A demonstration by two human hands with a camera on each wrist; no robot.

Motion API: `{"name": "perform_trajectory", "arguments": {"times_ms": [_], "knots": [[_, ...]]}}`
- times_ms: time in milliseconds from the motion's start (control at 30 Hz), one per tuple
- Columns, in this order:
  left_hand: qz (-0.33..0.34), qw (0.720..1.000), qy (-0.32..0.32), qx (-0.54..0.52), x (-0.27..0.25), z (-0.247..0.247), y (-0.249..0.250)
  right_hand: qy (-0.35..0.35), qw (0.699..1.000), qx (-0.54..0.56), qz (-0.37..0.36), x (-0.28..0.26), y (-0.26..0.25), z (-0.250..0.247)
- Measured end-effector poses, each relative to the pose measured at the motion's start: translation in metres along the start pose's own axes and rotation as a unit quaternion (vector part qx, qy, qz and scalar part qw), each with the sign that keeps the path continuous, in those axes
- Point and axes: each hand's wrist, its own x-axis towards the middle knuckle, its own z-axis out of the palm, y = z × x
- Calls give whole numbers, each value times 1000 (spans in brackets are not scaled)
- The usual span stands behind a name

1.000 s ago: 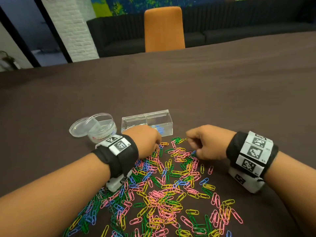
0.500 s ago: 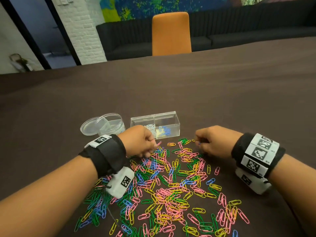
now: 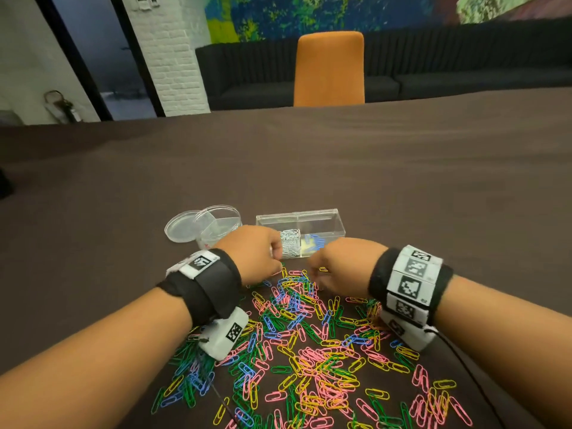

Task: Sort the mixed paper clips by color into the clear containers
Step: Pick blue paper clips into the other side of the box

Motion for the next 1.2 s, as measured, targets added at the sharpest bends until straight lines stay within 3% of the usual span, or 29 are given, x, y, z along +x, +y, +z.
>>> {"name": "perform_trajectory", "arguments": {"times_ms": [100,267,633,833,1033,1200], "knots": [[33,998,-25,47,0,2,10,-30,999,9,7,15,-10,-1],[16,993,-97,72,2,6,10,-56,998,32,25,22,-7,-2],[-12,993,-106,42,-2,8,-3,-10,996,83,22,17,12,2],[-31,994,-81,68,-7,2,0,-48,997,50,30,21,3,5],[-28,995,-92,-40,-6,5,-10,5,997,68,45,20,8,2],[-42,978,-110,-172,-9,6,-17,-36,997,44,49,21,5,2]]}}
